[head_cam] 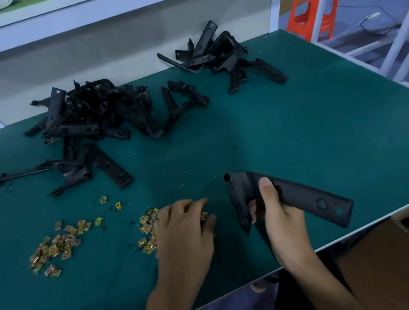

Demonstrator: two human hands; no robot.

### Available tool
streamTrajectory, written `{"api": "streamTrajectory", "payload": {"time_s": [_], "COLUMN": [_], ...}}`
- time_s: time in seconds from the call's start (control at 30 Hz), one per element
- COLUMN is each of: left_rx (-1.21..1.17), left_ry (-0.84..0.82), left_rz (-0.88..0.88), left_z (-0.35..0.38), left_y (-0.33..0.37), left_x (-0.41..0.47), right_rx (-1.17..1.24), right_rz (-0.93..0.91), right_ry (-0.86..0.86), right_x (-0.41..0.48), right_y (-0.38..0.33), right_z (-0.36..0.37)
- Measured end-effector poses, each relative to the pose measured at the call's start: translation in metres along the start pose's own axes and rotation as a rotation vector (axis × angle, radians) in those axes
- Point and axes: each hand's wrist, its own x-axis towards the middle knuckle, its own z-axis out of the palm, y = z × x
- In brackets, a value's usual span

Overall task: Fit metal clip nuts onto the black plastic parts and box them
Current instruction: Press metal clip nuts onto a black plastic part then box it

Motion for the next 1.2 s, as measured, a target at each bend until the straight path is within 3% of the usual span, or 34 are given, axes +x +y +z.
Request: {"api": "streamTrajectory", "payload": {"time_s": [0.1, 0.27, 0.4, 0.53, 0.77, 1.0, 1.2], "left_rx": [0.121, -0.022, -0.370, -0.650, -1.169, -1.361, -1.474], "left_ry": [-0.133, -0.037, 0.053, -0.003, -0.130, -0.210, -0.156], "left_rz": [-0.048, -0.041, -0.028, -0.139, -0.388, -0.513, -0.644], "left_z": [0.003, 0.002, -0.005, -0.012, -0.013, -0.007, 0.003], "left_y": [-0.014, -0.013, -0.013, -0.005, 0.013, 0.022, 0.030], "left_x": [0.008, 0.016, 0.017, 0.013, -0.003, -0.010, -0.010], "right_rx": [-0.015, -0.003, -0.003, 0.021, 0.492, 0.591, 0.640], "right_rz": [-0.011, -0.002, 0.042, 0.067, 0.283, 0.403, 0.430], "right_ry": [-0.018, -0.029, -0.048, -0.057, -0.284, -0.336, -0.333], "right_x": [-0.001, -0.002, 0.000, 0.005, 0.011, 0.010, 0.011], "right_y": [0.000, 0.000, 0.003, 0.006, -0.002, 0.002, 0.003], "right_z": [0.000, 0.001, -0.002, -0.001, 0.007, 0.004, 0.002]}}
